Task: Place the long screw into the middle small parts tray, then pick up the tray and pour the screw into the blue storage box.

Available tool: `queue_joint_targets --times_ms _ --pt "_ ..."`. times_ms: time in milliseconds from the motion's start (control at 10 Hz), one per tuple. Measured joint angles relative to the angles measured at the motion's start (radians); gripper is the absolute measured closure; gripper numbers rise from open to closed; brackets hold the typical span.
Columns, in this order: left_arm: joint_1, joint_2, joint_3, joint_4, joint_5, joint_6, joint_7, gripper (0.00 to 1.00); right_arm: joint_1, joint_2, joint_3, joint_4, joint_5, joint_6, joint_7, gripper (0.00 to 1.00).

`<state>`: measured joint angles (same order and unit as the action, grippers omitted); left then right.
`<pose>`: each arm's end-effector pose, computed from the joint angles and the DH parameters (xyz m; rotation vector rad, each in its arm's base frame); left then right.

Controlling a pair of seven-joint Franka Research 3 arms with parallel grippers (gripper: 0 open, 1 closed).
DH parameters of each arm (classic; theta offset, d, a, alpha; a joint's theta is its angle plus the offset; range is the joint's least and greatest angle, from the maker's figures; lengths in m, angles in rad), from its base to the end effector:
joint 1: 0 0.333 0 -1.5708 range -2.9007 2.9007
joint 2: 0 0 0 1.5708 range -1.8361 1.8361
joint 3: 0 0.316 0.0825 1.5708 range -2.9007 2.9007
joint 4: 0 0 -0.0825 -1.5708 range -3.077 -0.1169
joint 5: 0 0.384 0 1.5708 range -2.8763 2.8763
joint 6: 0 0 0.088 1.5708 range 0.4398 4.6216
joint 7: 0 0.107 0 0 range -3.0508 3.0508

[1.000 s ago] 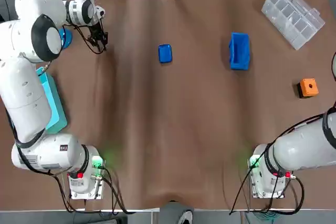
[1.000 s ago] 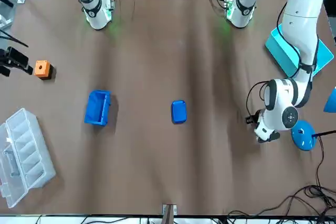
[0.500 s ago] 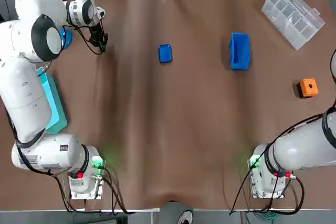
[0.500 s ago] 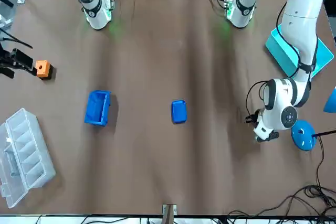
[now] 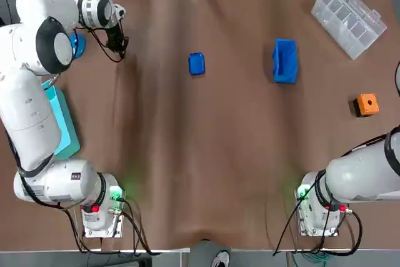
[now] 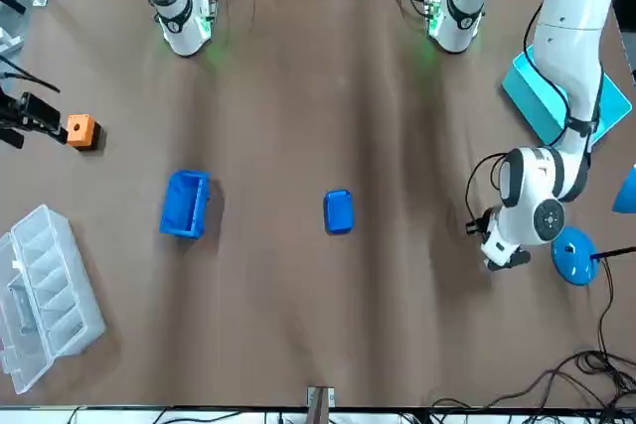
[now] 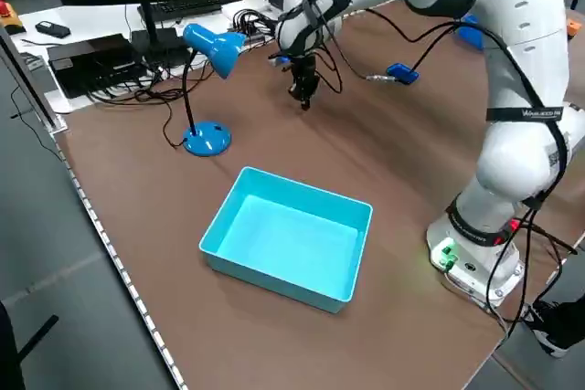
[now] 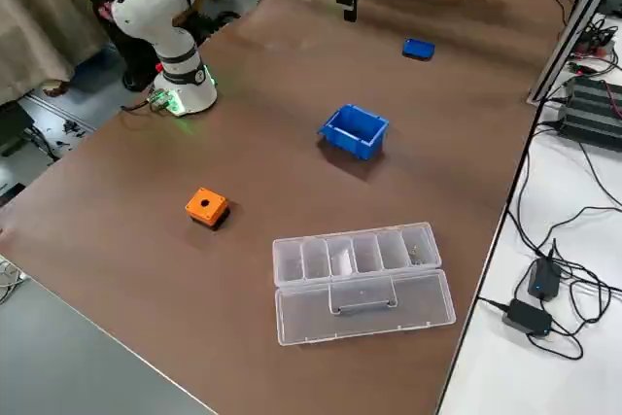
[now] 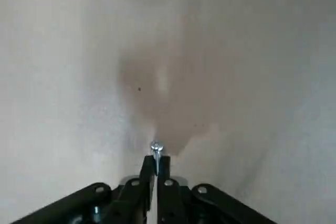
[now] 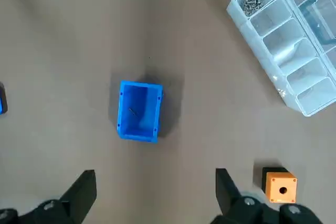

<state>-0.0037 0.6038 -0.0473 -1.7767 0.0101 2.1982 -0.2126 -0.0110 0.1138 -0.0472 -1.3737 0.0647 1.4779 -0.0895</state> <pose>0.6384 -0.0303 0.2043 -3.1143 -0.2510 0.2861 0.5801 -0.0245 0.6442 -3.0814 -0.0574 0.0079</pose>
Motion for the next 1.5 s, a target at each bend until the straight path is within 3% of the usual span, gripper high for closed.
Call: queue_joint_targets --times_ms 300,600,800,1200,1500 --pt "-0.074 -0.083 -0.005 0.000 0.000 -0.022 0.000 0.94 0.000 0.000 0.005 0.001 0.000 0.001 0.000 0.00" --pt "-0.235 -0.102 -0.012 0.008 0.000 -0.024 -0.052 0.94 0.000 0.000 0.006 0.002 -0.001 0.003 0.000 0.00" --pt "-0.356 -0.099 -0.015 0.035 0.000 -0.024 -0.203 0.94 0.000 0.000 0.007 0.002 -0.001 0.003 0.000 0.00" --pt "-0.549 -0.005 -0.017 0.163 -0.017 -0.023 -0.326 0.94 0.008 0.000 0.016 0.001 -0.001 -0.001 -0.003 0.00" --pt "-0.602 0.105 -0.017 0.266 -0.076 -0.022 -0.335 0.94 0.020 0.002 0.024 -0.011 -0.001 -0.015 -0.006 0.00"
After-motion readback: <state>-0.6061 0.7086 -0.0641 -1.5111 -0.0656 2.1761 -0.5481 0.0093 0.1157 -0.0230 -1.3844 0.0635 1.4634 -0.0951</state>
